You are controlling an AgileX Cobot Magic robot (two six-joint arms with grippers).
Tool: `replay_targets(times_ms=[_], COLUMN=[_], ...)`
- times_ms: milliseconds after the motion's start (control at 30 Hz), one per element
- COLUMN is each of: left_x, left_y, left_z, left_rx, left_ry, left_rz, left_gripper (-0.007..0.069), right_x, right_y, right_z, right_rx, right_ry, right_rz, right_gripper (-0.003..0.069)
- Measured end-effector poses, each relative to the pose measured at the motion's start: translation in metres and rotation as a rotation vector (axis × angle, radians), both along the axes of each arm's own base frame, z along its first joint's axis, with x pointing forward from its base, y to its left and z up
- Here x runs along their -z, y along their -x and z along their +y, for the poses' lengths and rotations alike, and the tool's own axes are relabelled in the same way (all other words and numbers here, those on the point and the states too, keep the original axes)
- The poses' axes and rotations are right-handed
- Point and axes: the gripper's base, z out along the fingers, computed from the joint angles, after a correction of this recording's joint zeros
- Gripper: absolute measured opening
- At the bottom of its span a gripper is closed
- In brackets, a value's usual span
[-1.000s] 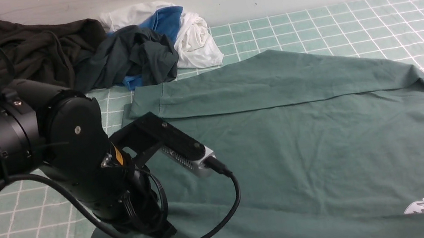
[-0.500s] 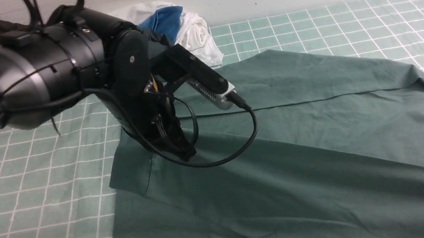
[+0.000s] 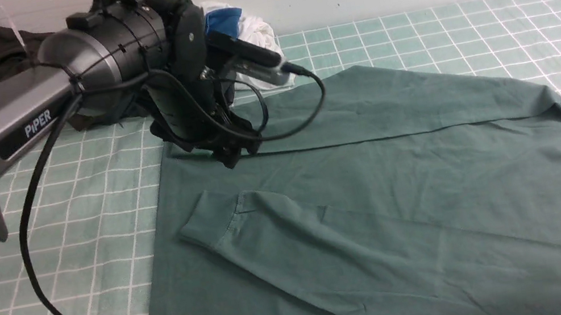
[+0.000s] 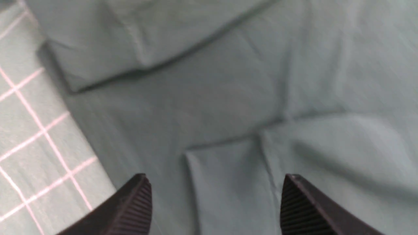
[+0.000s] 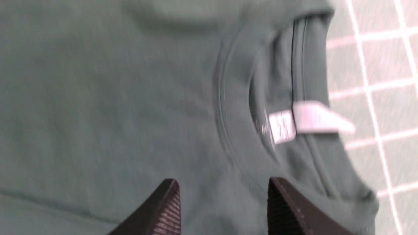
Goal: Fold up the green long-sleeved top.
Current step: Use the left arm to drag and place the cuff at the centered position on the left edge of the fabric, then use the left arm to clamp the cuff farthest from it, then use the left arm to drag and drop the cuff onto the cuff closest to the left arm
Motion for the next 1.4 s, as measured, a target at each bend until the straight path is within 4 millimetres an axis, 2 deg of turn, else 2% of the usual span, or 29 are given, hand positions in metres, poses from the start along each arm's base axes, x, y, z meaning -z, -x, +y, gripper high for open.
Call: replay_targets(times_ms=[33,67,167,300,467,600,767,900,933,1000,1067,1133,1400], left_x=[0.001,0.002,0.022,0.049,0.075,0.086,0.087,0.086,0.085,0.080,0.075,0.066,0.022], left_y=[-0.014,-0.016,-0.046,-0.073,-0.089,-0.093,-0.095,-0.095,-0.094,-0.092,-0.091,-0.090,-0.073], left_z=[0.010,0.012,0.032,0.047,0.053,0.053,0.053,0.053,0.053,0.052,0.052,0.049,0.042], left_rx=[-0.043,-0.049,-0.143,-0.214,-0.285,-0.296,-0.295,-0.299,-0.299,-0.291,-0.288,-0.282,-0.259], left_ry=[0.033,0.038,0.118,0.186,0.229,0.230,0.232,0.232,0.231,0.225,0.225,0.230,0.226], left_rz=[-0.003,-0.002,0.007,-0.022,-0.066,-0.081,-0.091,-0.086,-0.084,-0.079,-0.085,-0.099,-0.083], left_gripper=[0.0493,0.0493,0.0493,0.0493,0.0493,0.0493,0.0479,0.0349,0.0262,0.0138,0.0057,0.0029,0.0027], right_x=[-0.011,-0.013,-0.036,-0.039,-0.039,-0.039,-0.039,-0.039,-0.039,-0.038,-0.038,-0.038,-0.038], right_y=[-0.006,-0.007,-0.017,-0.019,-0.019,-0.019,-0.019,-0.018,-0.018,-0.018,-0.018,-0.018,-0.018], right_z=[0.000,0.000,0.000,0.000,0.000,0.000,0.001,0.001,0.001,0.001,0.001,0.001,0.001], right_rx=[-0.006,-0.008,-0.034,-0.043,-0.049,-0.048,-0.043,-0.041,-0.041,-0.039,-0.039,-0.039,-0.047], right_ry=[0.003,0.004,0.023,0.030,0.035,0.034,0.019,0.011,0.012,0.012,0.012,0.012,0.016], right_rz=[-0.038,-0.044,-0.113,-0.121,-0.119,-0.118,-0.117,-0.116,-0.113,-0.108,-0.108,-0.108,-0.106], right_gripper=[0.0353,0.0353,0.0355,0.0355,0.0355,0.0355,0.0355,0.0355,0.0355,0.0355,0.0355,0.0355,0.0355])
